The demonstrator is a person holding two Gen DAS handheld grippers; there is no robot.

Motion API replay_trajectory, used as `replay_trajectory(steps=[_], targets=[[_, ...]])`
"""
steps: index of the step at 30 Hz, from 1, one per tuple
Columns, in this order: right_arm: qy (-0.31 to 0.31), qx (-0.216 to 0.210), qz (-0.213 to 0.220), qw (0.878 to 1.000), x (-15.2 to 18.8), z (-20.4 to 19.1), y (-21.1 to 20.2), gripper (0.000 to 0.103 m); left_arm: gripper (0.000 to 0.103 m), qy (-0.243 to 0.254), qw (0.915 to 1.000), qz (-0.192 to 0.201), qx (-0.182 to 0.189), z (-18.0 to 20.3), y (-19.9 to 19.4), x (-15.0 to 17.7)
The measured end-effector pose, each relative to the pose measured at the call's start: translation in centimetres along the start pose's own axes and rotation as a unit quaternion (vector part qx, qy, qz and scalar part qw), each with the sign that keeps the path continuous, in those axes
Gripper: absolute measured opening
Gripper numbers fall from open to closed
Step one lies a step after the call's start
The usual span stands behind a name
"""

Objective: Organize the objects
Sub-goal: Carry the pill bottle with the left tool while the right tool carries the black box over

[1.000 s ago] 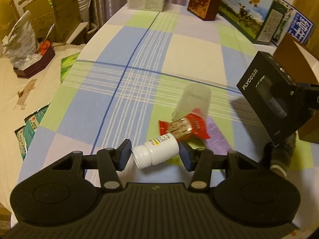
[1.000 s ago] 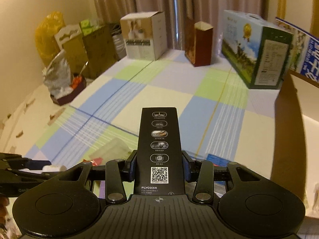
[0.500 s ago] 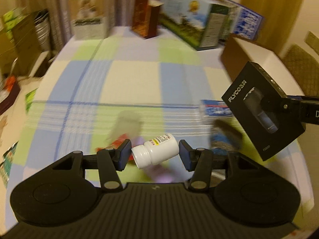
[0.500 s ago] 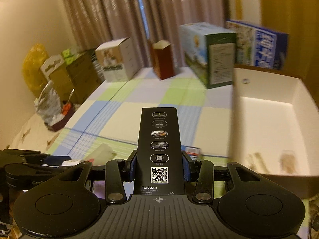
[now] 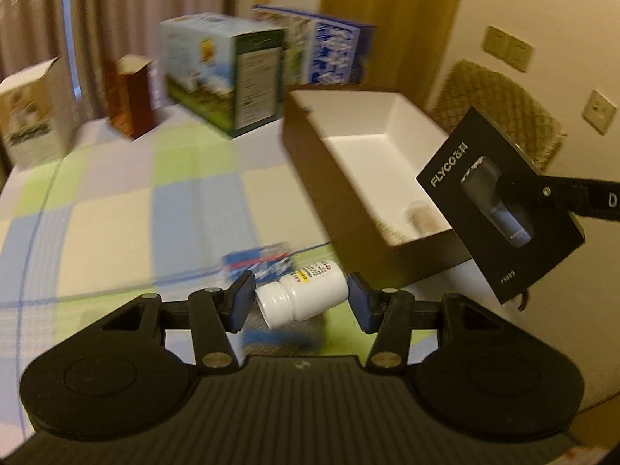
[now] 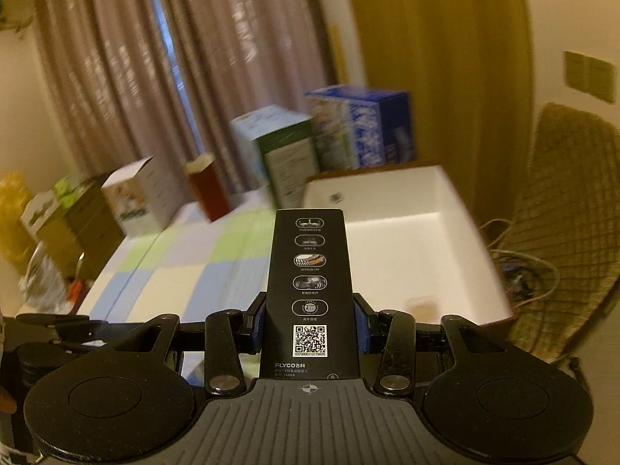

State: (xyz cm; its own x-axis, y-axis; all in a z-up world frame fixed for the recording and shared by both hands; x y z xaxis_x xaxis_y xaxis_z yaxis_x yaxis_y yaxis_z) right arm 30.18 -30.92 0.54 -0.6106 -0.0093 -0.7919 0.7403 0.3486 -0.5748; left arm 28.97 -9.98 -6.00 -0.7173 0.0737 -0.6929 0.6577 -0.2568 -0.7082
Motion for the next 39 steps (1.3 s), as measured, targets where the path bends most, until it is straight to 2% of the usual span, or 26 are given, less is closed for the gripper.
replay_trajectory(steps=[9, 15, 21, 29, 39], targets=[[0.001, 0.020, 0.019, 1.000, -3.8, 5.1, 1.8, 0.040, 0.047, 0.032, 0.9990, 0.011, 0.028, 5.9, 3.9, -4.8], [-0.008, 0.028, 0.002, 1.000, -5.5, 8.0, 5.8, 0.040, 0.047, 0.044, 0.9988, 0.009, 0.021, 7.8, 7.6, -8.0], [-0.026, 0.044, -0.032, 0.998, -5.9, 10.4, 11.1, 0.040, 0.047, 0.040, 0.9991, -0.007, 0.009, 8.4, 12.1, -10.5], [-0.055, 0.069, -0.083, 0.993, -4.3, 12.8, 17.7, 0.040, 0.047, 0.041, 0.9980, -0.047, -0.008, 8.6, 18.0, -11.5], [-0.070, 0.070, -0.081, 0.992, -4.2, 14.5, 20.7, 0.041, 0.047, 0.051, 0.9956, -0.077, -0.016, 9.0, 22.4, -11.8]])
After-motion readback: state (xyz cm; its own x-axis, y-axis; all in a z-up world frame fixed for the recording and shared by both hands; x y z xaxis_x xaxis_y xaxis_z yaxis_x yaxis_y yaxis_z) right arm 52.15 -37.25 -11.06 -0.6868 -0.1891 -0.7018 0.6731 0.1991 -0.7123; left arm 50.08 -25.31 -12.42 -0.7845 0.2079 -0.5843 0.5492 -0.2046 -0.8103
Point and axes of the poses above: each gripper's, at about its wrist camera, not at the fingertips, and y roughly the way its jaws point, z to its right, x to its underside, the point moved 7 cm from there along y, roughly the way its jaws point, and after that the axes turned 1 degree about x, right-handed, at the moved point
